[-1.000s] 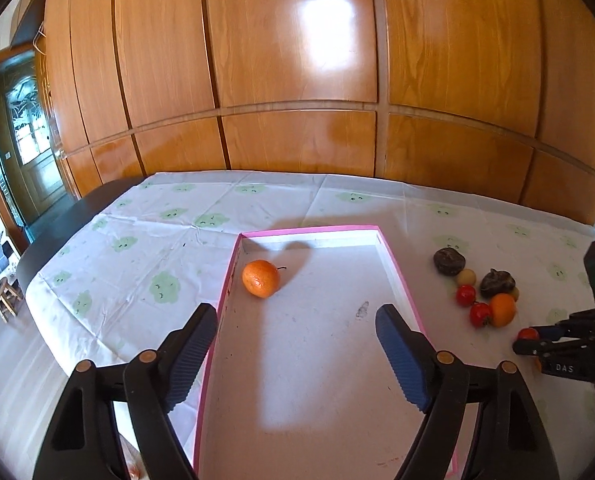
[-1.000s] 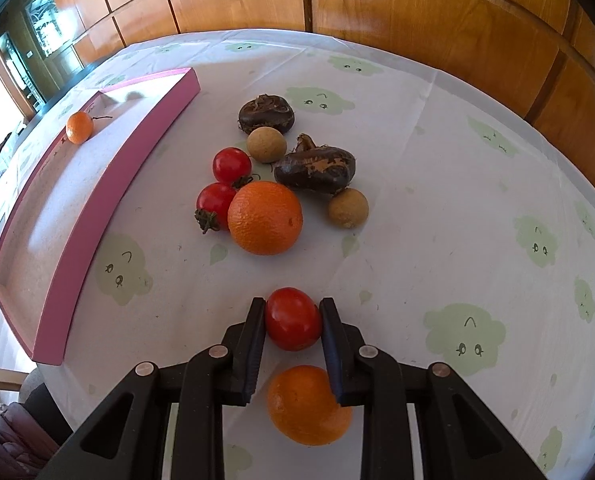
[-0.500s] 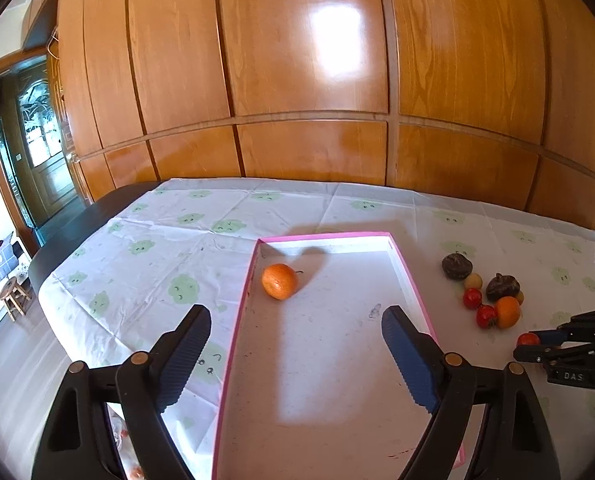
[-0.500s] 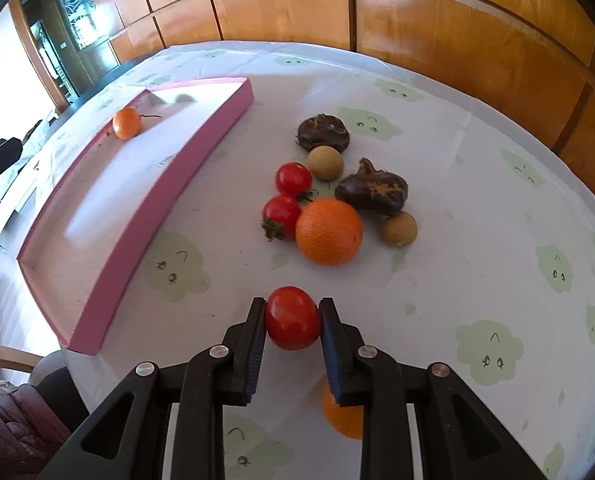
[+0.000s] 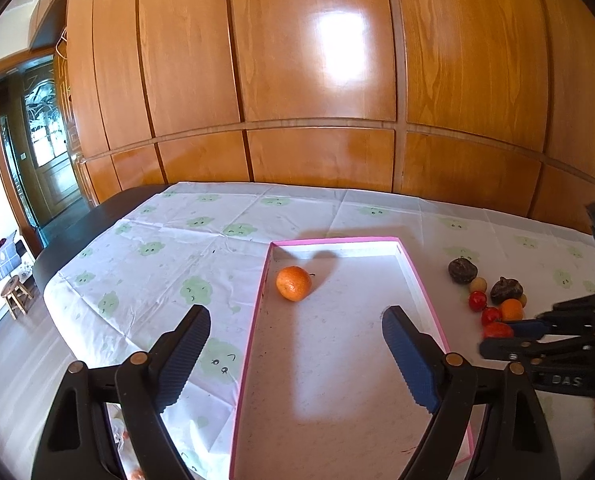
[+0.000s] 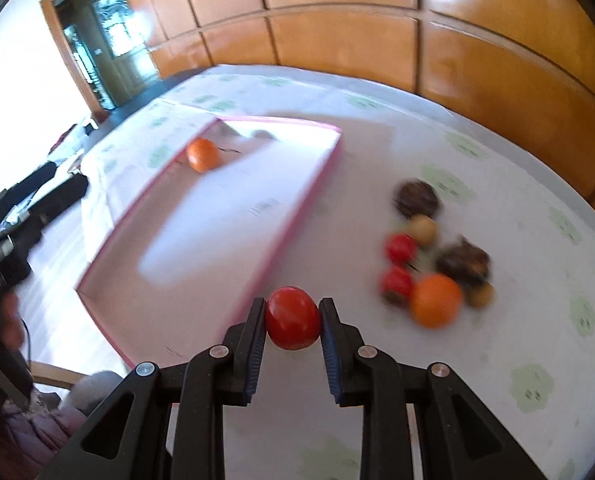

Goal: Organize fruits
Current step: 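Carry the red tomato into the pink tray and open the right tool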

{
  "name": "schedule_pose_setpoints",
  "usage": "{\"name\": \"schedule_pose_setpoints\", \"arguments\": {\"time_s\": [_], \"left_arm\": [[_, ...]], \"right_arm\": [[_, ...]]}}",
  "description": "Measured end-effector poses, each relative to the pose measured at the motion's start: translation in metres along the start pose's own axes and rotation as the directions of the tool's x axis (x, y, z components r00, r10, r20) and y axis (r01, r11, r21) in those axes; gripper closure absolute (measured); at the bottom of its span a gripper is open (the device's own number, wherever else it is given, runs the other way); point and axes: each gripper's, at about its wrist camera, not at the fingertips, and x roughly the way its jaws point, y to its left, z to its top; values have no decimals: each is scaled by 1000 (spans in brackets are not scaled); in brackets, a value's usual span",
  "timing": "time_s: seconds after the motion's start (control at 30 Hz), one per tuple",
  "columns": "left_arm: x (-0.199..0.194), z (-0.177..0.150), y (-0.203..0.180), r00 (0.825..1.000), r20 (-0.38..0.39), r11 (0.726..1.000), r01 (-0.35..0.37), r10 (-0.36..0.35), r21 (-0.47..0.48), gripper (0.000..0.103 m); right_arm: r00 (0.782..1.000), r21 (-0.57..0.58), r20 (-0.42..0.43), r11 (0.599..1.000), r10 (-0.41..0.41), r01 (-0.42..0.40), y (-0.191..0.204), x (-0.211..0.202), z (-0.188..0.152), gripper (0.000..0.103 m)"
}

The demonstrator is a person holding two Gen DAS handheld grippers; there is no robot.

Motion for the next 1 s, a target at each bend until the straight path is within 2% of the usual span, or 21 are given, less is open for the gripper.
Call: {"name": "schedule_pose_setpoints", "arguments": {"time_s": [0.6,0.73,1.0], "left_arm": [[3,-9,20,1000,-27,999,-11,10,-35,15],[6,-12,22,999,-38,999,-12,10,-42,15],[7,-13,19,999,-45,999,-1,-1,-40,15]], "right_arm": [[999,35,-19,999,26,-25,51,63,68,75],[1000,43,-1,999,23,-23,52,59,71,73],[999,66,36,998,-8,5,36,33,53,73]]}}
